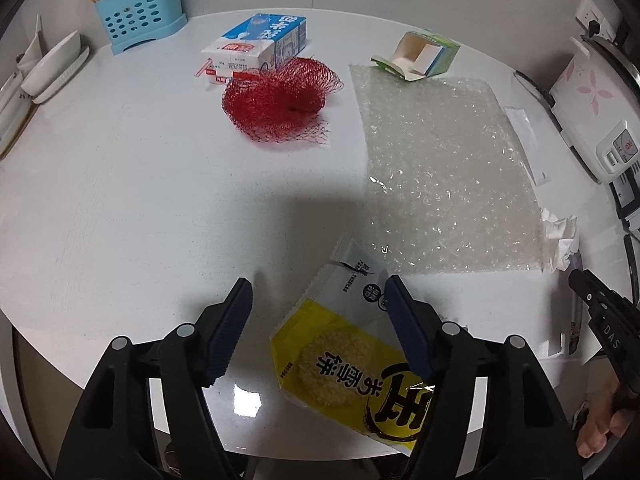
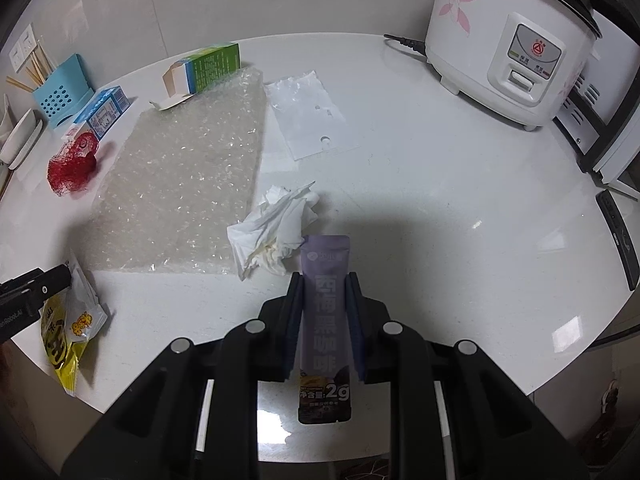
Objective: Collect trash
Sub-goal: 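Grasp the yellow snack bag with the left tool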
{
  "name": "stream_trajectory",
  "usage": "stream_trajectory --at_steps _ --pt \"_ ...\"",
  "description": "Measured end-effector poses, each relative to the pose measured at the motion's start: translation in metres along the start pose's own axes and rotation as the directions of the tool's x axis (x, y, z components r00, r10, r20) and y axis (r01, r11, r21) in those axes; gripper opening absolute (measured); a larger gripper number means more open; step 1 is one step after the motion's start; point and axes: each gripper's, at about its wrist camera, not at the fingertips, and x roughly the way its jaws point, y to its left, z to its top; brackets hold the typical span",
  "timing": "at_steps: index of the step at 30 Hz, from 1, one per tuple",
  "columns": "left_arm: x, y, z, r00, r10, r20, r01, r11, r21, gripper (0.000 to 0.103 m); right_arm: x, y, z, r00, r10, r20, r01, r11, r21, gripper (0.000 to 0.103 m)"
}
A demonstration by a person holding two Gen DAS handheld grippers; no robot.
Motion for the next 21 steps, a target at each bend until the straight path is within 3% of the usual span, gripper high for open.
stream_trajectory --at_steps 4,5,7,8,11,21 --pt "0.0065 -0.0041 -0.0014 0.999 0.038 -0.008 -0.037 0.999 0.026 0.034 0.0014 -0.003 0.0005 1.0 -0.002 0.003 0.002 1.0 0.002 0.02" --pt "0.0069 -0.0044 -0.001 0.999 0.044 -0.007 -0.044 0.999 0.026 0.025 0.0019 -0.0039 0.0007 1.0 -0.005 0.004 0.005 1.0 0.002 0.02" --pt "0.0073 -0.0031 -0.0002 0.999 0.036 -0.011 -0.035 0.999 0.017 0.018 0.003 -0.0057 0.0005 1.0 -0.004 0.002 0.004 1.0 0.005 0.02" --pt "0.0081 -0.0034 0.0002 0.999 0.036 -0.012 -0.036 0.999 0.019 0.009 0.0036 -0.0068 0.0005 1.0 -0.005 0.001 0.005 1.0 0.006 0.02" --pt "0.0077 -0.0031 0.0012 0.999 0.048 0.001 -0.048 0.999 0.015 0.0 0.0047 -0.0091 0.0002 1.0 -0.005 -0.001 0.005 1.0 0.009 0.02" --pt "0.0009 0.0033 0.001 1.0 0.027 0.009 -0.027 1.0 0.007 0.0 0.0027 -0.0097 -0.0016 1.0 -0.006 0.003 0.006 1.0 0.007 0.02"
